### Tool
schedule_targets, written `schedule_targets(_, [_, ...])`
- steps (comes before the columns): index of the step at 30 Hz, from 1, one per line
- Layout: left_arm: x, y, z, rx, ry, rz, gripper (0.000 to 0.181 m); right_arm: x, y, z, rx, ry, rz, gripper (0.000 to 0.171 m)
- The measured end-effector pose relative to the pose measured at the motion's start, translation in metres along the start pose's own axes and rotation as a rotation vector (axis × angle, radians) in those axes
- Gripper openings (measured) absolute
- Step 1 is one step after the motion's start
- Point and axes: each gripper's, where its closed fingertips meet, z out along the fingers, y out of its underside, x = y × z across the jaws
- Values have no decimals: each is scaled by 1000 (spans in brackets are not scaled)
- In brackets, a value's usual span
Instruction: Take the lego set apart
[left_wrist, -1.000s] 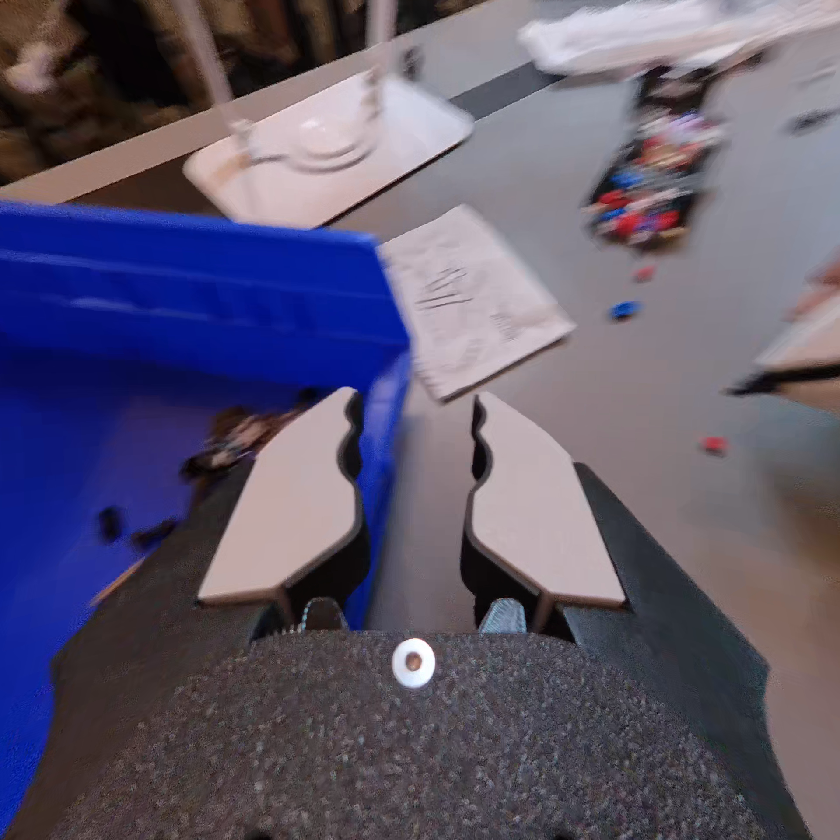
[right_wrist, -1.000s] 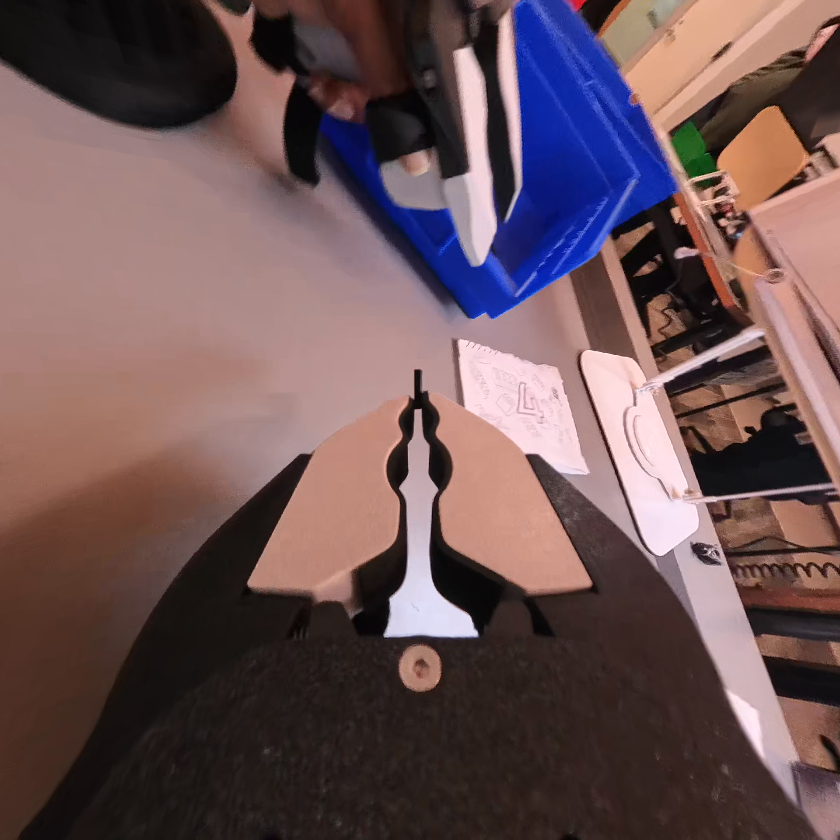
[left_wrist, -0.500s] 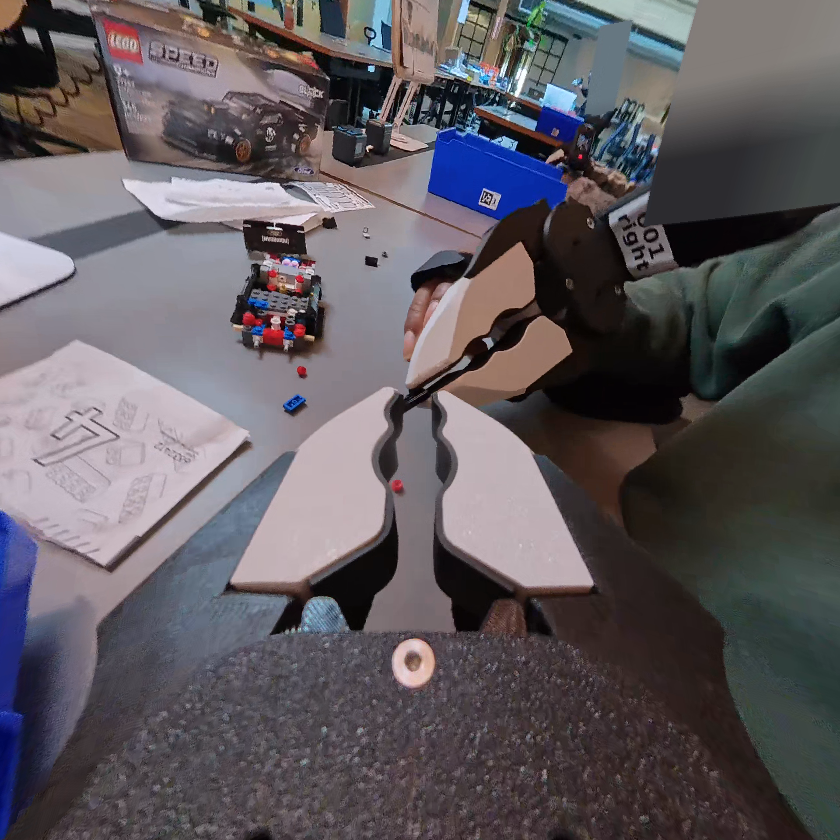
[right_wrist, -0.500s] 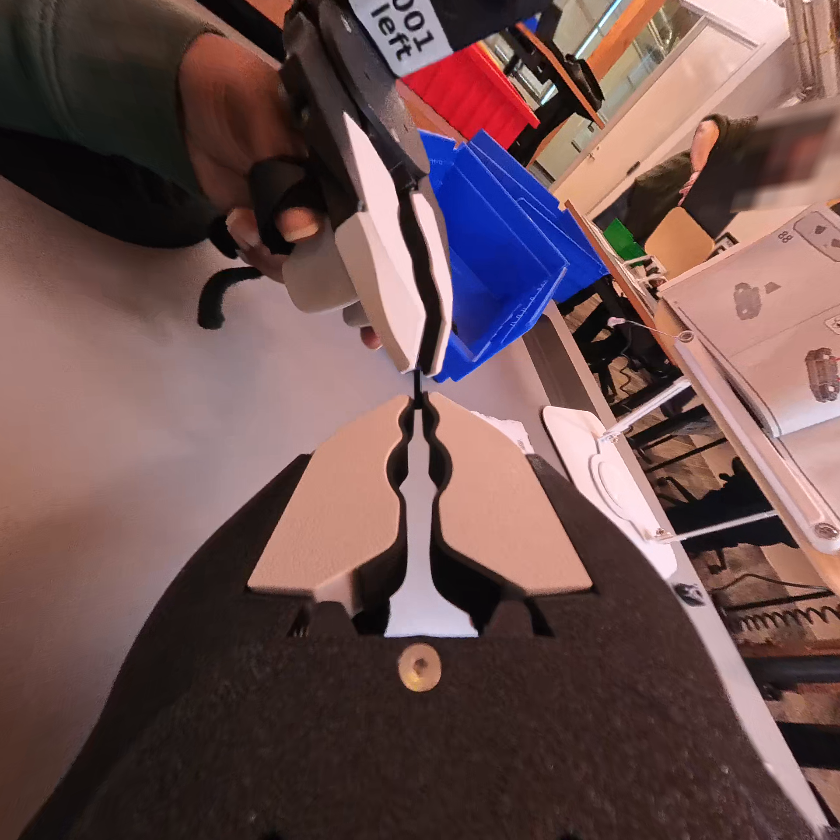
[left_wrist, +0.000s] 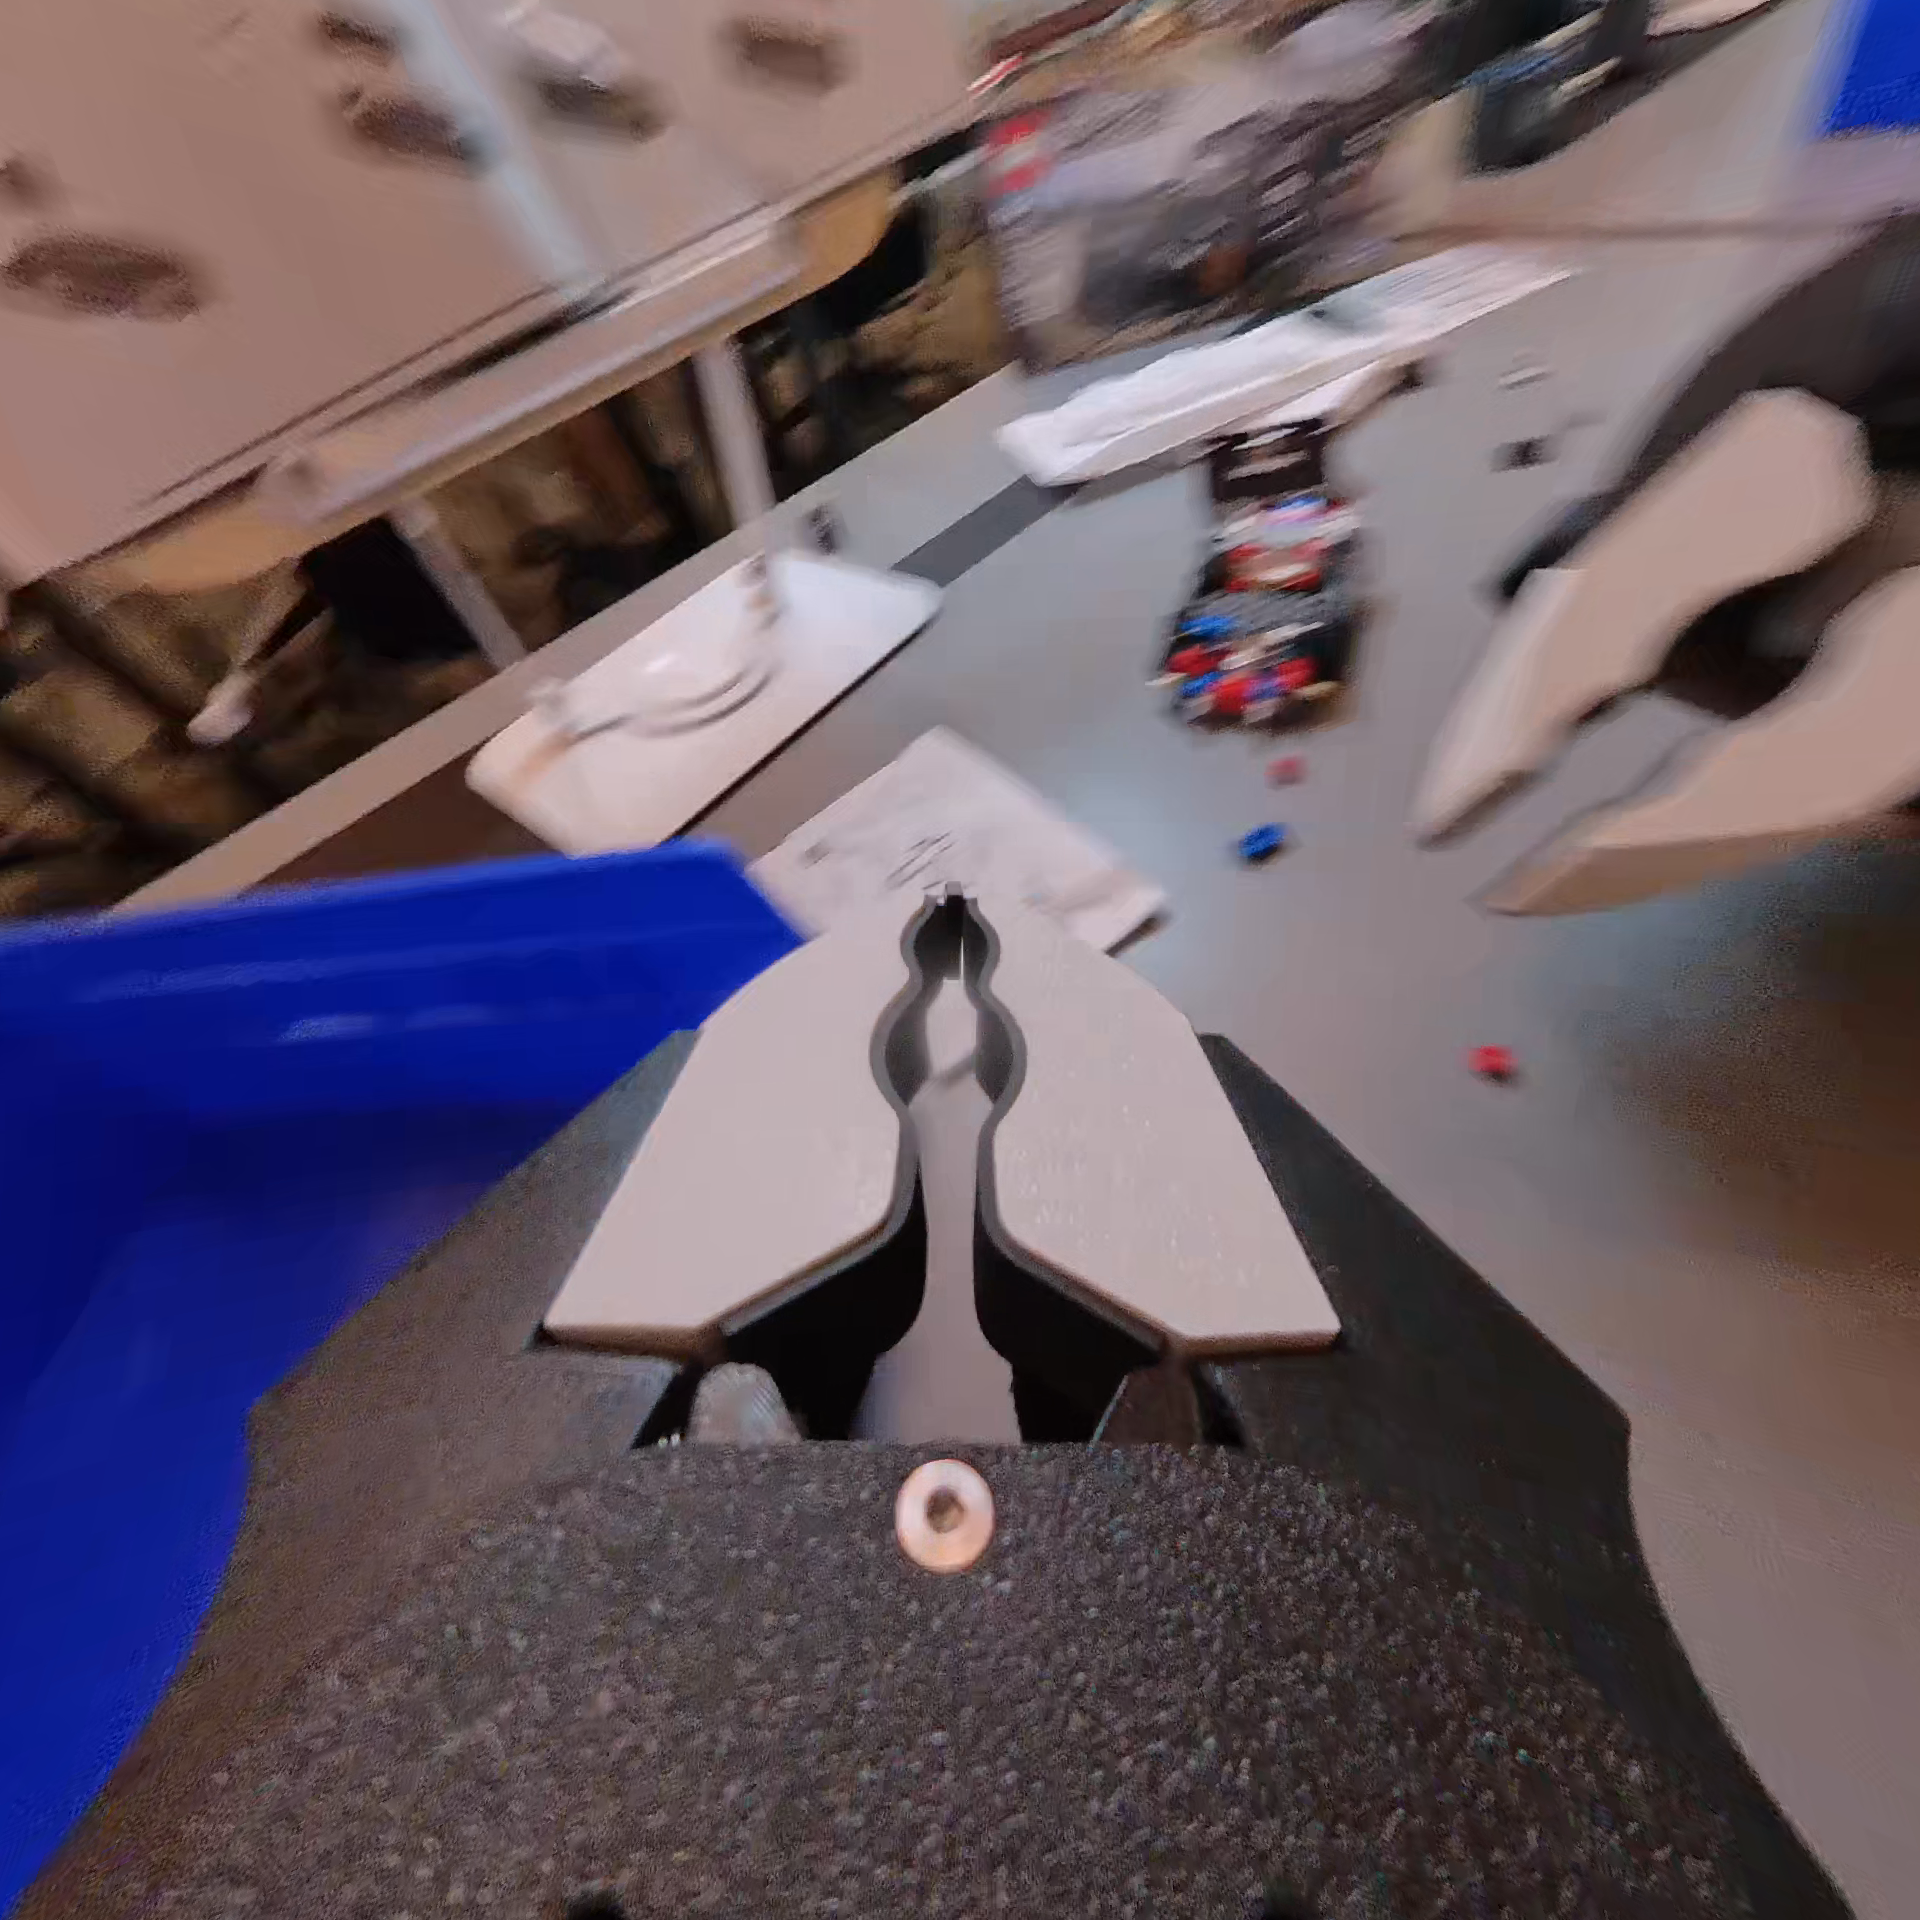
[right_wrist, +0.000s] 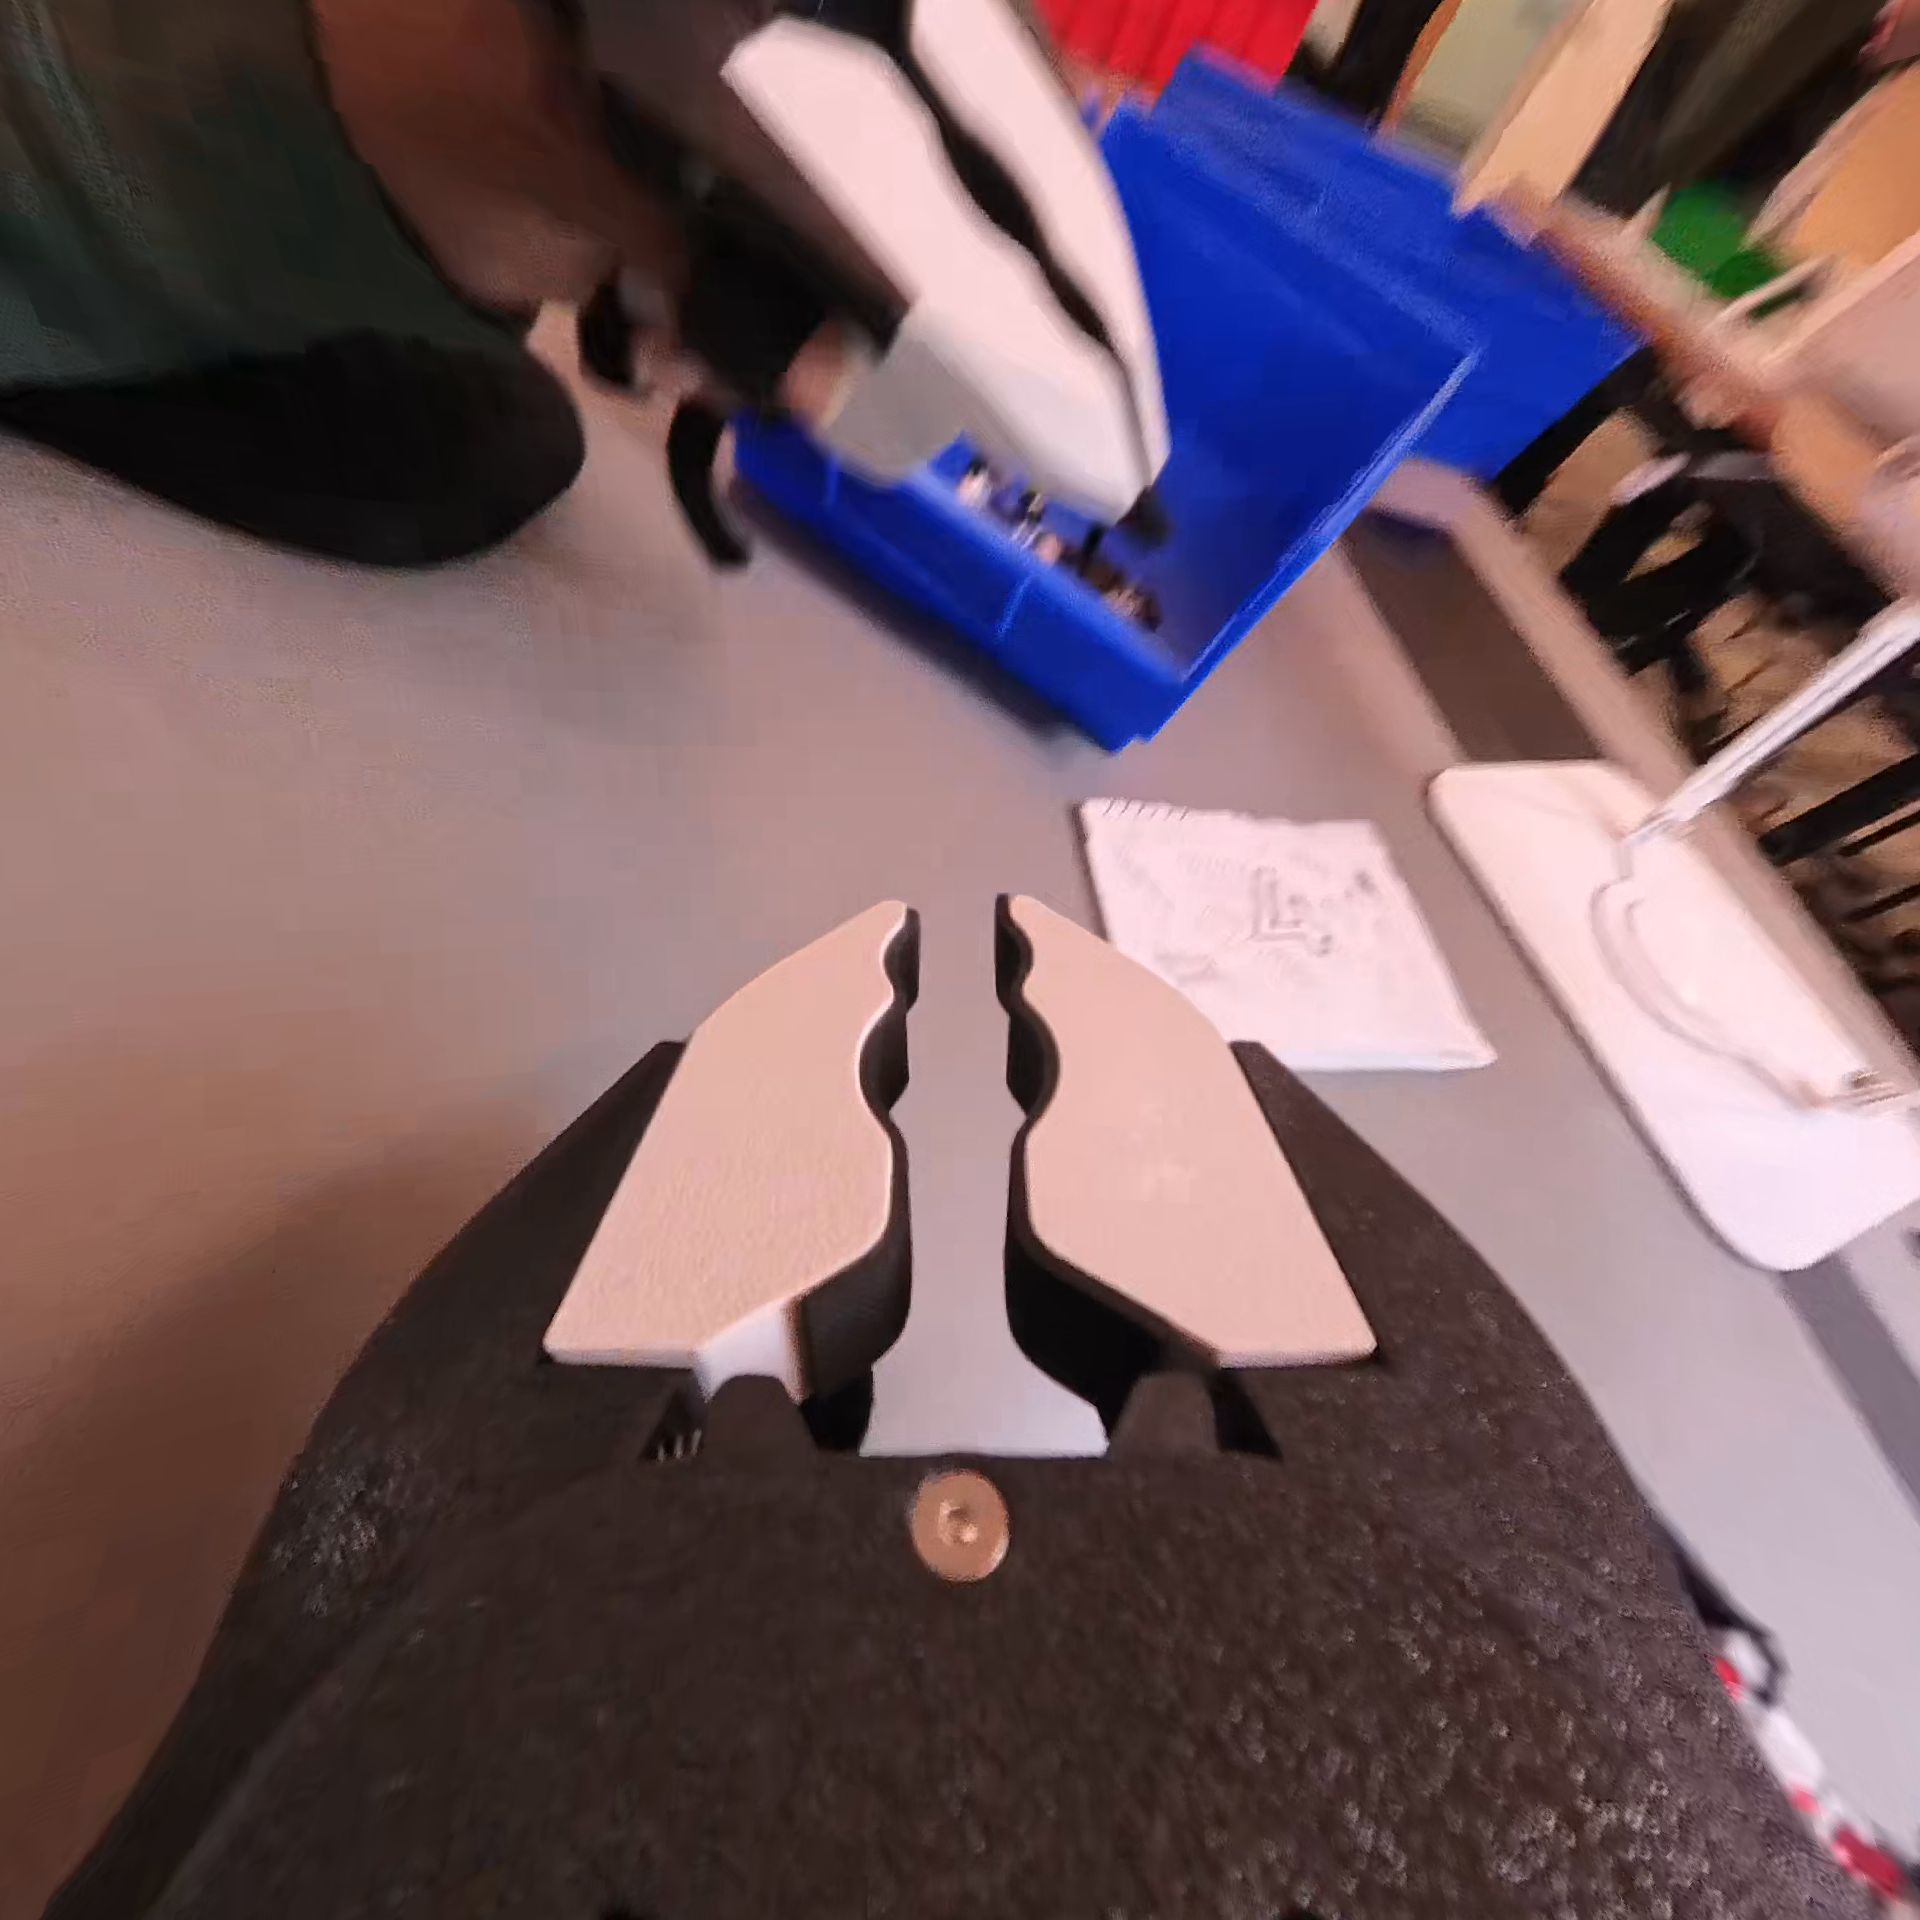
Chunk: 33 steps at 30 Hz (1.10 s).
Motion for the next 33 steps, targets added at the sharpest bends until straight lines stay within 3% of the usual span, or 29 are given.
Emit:
schedule_targets(2, [-35,22,-1,-104,-161,-81,3,-10,23,4,-109,-105,53,17])
schedule_targets(4, [-47,43,1,-196,-186,-177,5,-21,42,6,-190,-205,110,19])
schedule_targets(7, [-48,60,5,-275,-180,-217,39,-32,56,9,-256,-271,138,21])
schedule_targets(9, [-44,63,7,-292,-165,-204,44,-38,60,10,-286,-289,123,21])
schedule_targets(14, [-29,49,10,-234,-98,-135,43,-39,64,16,-340,-261,84,14])
schedule_targets(20, [24,30,13,-145,149,-1,29,-42,62,19,-357,-268,68,7])
schedule_targets(22, [46,20,10,-77,242,82,27,-41,56,19,-298,-281,149,7])
schedule_targets(26, [94,1,-5,88,375,356,25,-25,7,6,8,-363,483,7])
schedule_targets(33, [111,-9,-6,168,314,494,20,-16,-34,-13,282,-577,845,7])
